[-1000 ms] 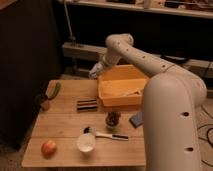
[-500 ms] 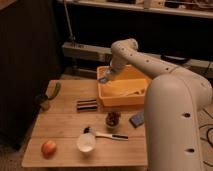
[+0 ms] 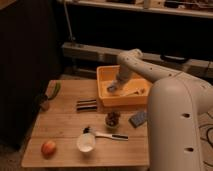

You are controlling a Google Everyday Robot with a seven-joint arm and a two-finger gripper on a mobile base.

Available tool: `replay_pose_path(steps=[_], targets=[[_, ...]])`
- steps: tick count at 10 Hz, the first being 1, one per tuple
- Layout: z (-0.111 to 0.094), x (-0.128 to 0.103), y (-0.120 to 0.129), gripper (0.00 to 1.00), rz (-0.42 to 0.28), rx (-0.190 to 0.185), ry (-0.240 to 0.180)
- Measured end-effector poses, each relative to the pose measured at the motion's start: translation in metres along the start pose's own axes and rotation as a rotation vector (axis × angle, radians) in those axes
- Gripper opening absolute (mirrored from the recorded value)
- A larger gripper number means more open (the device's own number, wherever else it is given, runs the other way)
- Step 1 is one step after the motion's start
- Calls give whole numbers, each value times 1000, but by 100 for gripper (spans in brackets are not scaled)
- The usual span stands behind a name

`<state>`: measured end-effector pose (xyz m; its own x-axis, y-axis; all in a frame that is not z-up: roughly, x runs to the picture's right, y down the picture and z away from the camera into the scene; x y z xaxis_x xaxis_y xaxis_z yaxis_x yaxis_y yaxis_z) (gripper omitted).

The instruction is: Place towel in tray

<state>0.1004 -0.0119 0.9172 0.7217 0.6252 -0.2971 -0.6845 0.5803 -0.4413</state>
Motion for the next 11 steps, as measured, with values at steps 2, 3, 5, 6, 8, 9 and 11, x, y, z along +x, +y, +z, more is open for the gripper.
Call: replay_pose_path(steps=[2,3,5,6,8,9,11], targets=[[6,4,0,22,14,-8,14],[9,6,0,35,20,-13,24],[13,5,3,54,21,-21,32],[14,6,3,65,24,-25,35],[15,5,5,79,29,-59,8],[15,4,5,80,29,-68,-1],[12,-6,9,80,11,-84,-17]])
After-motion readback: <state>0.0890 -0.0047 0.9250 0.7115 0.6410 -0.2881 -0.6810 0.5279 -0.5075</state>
